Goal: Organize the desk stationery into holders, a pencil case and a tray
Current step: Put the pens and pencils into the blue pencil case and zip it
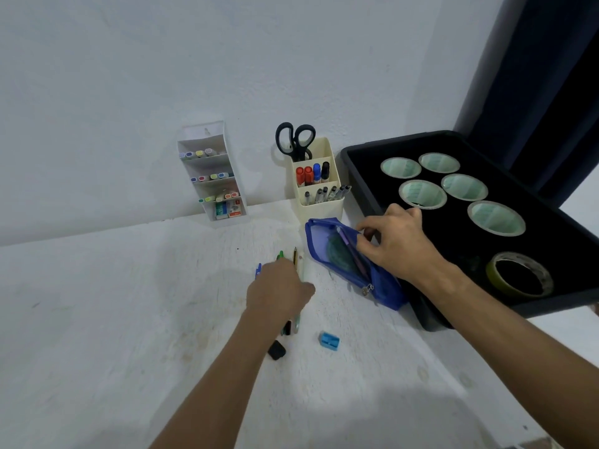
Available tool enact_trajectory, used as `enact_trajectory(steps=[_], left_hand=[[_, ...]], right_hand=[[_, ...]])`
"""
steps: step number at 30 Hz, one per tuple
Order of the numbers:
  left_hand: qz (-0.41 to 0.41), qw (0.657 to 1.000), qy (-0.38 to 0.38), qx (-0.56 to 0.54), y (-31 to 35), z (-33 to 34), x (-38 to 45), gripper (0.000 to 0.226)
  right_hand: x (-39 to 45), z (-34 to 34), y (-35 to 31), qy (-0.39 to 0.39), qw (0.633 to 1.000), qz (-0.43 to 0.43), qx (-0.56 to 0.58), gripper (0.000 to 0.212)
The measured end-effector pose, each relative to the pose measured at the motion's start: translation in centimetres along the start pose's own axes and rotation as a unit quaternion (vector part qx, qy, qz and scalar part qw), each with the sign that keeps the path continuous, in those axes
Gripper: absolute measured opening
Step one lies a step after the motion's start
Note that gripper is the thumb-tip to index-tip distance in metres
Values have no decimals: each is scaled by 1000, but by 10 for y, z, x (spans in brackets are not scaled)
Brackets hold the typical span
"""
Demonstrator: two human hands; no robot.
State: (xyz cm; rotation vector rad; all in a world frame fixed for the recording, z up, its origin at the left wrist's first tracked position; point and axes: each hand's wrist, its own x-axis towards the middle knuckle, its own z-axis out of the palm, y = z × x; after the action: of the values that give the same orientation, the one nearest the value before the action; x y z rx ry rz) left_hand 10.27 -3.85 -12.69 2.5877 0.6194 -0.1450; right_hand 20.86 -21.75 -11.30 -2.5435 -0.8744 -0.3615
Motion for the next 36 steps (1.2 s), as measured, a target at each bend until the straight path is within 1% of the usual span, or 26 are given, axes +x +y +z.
enact_trajectory(steps=[3, 5, 8, 10, 13, 17, 20, 23, 29, 31, 34, 36], left_hand=[[25, 996, 14, -85, 7, -21, 6, 35], [34, 991, 1, -133, 16, -33, 11, 33], [11, 970, -77, -229, 33, -39, 20, 26], [-16, 958, -115, -261, 43, -34, 30, 22], [-46, 953, -128, -269, 52, -21, 43, 15], [-52, 960, -108, -254, 63, -7, 58, 15], [-40, 969, -91, -226, 65, 1, 65, 12], [-16, 976, -63, -206, 63, 8, 70, 15], [9, 979, -52, -197, 55, 9, 69, 12], [17, 978, -34, -205, 49, 5, 66, 14], [16, 980, -6, -200, 33, -3, 60, 26], [14, 985, 8, -170, 19, -6, 56, 21]], right_hand=[[1, 1, 1, -4, 1000, 15, 21, 19], [2, 3, 3, -10, 999, 30, 36, 20], [2, 3, 3, -11, 998, 43, 48, 19], [2, 2, 2, -7, 998, 43, 53, 18], [1, 0, -1, -2, 997, 39, 61, 18], [1, -2, -1, -18, 998, 34, 58, 20], [2, -3, -2, -16, 997, 32, 66, 19], [2, -2, -2, -13, 997, 28, 64, 20], [2, 2, 3, -9, 997, 27, 65, 20], [2, 5, 4, -6, 998, 25, 54, 20], [2, 9, 4, -4, 1000, -10, 10, 23], [1, 7, 1, -7, 999, -41, -21, 23]])
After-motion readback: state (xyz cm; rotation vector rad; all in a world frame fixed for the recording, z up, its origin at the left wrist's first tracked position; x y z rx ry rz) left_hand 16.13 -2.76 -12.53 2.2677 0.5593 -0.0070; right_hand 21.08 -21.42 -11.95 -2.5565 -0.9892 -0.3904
